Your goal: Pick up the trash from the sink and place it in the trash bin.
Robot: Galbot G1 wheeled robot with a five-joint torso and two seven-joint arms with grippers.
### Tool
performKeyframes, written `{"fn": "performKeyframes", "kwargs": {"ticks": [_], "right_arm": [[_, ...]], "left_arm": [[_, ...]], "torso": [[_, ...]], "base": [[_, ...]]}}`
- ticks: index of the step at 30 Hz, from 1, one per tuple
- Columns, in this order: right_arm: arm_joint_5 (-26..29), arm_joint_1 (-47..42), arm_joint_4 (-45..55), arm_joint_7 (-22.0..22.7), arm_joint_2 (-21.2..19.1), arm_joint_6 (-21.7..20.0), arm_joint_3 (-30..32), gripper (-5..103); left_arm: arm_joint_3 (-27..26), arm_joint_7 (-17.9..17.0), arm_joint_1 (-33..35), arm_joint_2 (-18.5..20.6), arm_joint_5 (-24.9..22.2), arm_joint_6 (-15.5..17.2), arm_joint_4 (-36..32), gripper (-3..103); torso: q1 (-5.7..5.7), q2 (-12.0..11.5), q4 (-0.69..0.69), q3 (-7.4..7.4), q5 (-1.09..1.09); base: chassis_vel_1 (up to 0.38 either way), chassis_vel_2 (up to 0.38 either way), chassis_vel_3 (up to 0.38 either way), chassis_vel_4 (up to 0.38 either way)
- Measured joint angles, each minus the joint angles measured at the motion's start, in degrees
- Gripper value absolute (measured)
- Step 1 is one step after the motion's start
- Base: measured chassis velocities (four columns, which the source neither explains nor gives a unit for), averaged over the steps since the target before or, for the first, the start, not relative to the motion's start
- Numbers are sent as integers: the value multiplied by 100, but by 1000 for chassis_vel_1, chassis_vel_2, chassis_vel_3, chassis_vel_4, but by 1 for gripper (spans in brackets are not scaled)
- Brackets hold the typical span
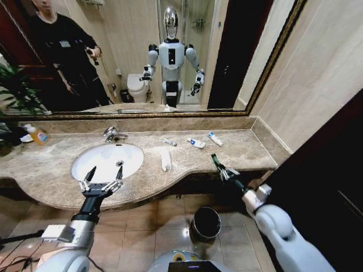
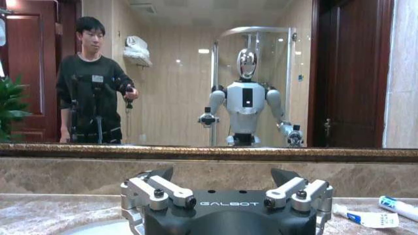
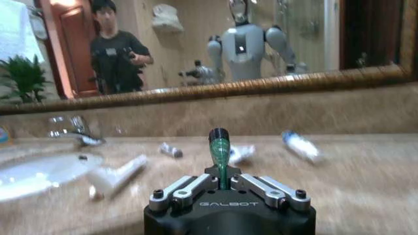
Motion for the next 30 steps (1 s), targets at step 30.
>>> {"fn": "performKeyframes", "kwargs": {"ticks": [30], "right_arm": [[-1590,935,-4917,-165,1474,1895,-118,5]], "left_arm": [[0,0,0,0,0,0,0,100]], "torso": [[1,0,0,1,0]], "base": [[0,0,0,0]]}}
